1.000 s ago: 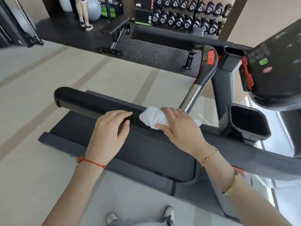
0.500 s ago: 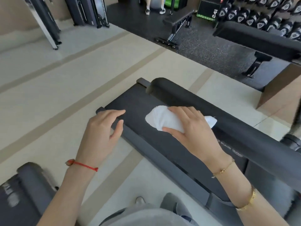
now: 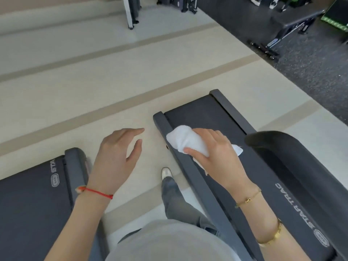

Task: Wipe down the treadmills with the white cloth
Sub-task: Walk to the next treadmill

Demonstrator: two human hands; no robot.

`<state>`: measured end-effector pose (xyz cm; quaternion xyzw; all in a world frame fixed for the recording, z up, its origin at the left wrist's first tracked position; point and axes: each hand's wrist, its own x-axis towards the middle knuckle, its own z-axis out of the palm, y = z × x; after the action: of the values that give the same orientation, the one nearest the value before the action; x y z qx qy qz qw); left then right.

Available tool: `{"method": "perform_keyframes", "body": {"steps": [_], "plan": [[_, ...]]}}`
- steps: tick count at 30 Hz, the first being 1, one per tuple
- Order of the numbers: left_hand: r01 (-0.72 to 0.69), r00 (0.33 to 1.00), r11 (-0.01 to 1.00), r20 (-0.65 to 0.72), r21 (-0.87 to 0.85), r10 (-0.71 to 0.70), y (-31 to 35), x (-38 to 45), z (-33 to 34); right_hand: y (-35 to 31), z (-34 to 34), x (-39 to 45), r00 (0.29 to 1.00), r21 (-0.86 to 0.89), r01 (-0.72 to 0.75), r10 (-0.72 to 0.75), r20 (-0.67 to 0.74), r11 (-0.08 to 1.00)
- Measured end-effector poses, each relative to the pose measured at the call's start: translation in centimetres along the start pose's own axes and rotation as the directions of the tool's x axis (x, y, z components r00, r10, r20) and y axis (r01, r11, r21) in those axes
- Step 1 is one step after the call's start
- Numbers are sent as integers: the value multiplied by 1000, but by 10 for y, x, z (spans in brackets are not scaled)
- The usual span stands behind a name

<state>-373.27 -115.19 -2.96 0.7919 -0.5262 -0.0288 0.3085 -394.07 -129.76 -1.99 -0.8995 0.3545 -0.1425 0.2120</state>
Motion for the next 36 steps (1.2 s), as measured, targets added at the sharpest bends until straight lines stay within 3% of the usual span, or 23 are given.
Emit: {"method": "perform_keyframes", "body": {"steps": [11, 21, 27, 36], "plan": [[229, 965, 973, -139, 22, -223, -72, 155, -12, 9, 29, 213, 998, 110, 53, -56, 27, 992], [344, 925, 939, -163, -23, -343, -134, 277, -3, 18, 50, 374, 994, 111, 88, -95, 59, 990], [342, 929, 939, -136, -41, -344, -198, 375, 4, 19, 80, 482, 993, 92, 83, -90, 71, 992], [228, 973, 974, -44, 3, -228, -303, 573, -8, 9, 112, 661, 998, 91, -48, 52, -45, 995]]}}
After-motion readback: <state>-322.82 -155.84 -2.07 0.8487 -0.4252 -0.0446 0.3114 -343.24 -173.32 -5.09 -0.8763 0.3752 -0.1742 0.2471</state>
